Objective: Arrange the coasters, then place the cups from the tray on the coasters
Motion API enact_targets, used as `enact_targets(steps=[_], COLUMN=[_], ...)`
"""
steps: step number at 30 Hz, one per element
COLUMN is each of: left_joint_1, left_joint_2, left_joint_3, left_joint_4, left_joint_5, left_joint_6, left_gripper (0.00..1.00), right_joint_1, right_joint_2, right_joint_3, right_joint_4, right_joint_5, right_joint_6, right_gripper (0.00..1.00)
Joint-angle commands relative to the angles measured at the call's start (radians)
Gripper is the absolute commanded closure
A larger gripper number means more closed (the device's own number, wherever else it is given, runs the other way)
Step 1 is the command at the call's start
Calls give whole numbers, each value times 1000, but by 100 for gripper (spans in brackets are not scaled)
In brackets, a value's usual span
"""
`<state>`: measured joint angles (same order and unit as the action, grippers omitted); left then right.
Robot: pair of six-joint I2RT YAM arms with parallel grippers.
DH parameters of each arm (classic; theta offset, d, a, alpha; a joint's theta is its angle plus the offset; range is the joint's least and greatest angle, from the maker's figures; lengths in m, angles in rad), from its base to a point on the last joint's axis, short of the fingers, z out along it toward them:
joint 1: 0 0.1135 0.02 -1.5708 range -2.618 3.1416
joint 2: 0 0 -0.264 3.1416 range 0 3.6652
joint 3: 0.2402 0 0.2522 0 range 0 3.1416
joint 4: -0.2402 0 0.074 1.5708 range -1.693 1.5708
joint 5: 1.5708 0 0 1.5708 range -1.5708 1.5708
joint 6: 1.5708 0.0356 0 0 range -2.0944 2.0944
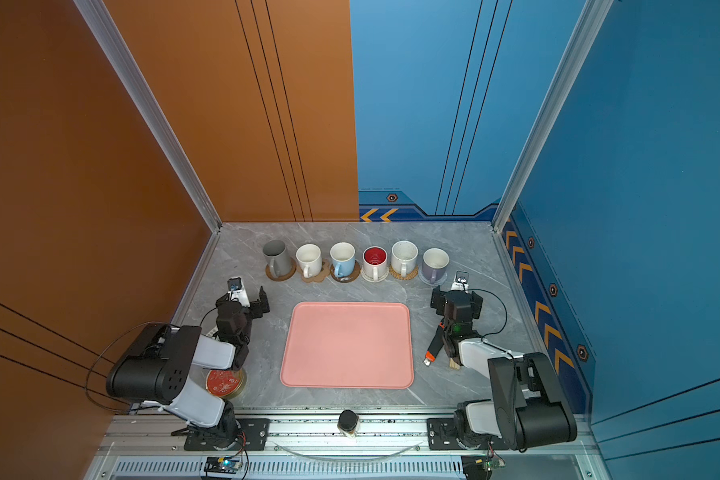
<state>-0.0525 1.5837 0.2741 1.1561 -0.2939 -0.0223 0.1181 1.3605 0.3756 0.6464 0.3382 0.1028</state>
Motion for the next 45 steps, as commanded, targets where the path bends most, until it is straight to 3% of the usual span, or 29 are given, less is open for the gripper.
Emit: enact_targets(steps=[1, 11, 16, 19, 45], left_joint_1=[0, -4, -3, -2, -4], left_joint_2=[-17, -16, -16, -17, -18], left_joint_3=[35, 52, 57, 58, 94], left_joint_4=[-89, -116, -131, -131, -204], left_joint_5=[40, 41, 32, 28, 25], left_joint_6=[21, 27, 21, 19, 22], left_gripper=[2, 2, 2, 2, 2], right_joint_1=[-6, -19, -22, -23, -58], right_joint_2=[29, 47, 189, 179, 186], right_joint_3=[58, 46, -64, -30, -19], right_joint_4=[-22, 42, 393, 304, 295], right_joint_5=[-17, -14, -9, -7, -61], right_joint_6=[-20, -44, -58, -50, -29], right_gripper=[0, 0, 0, 0, 0])
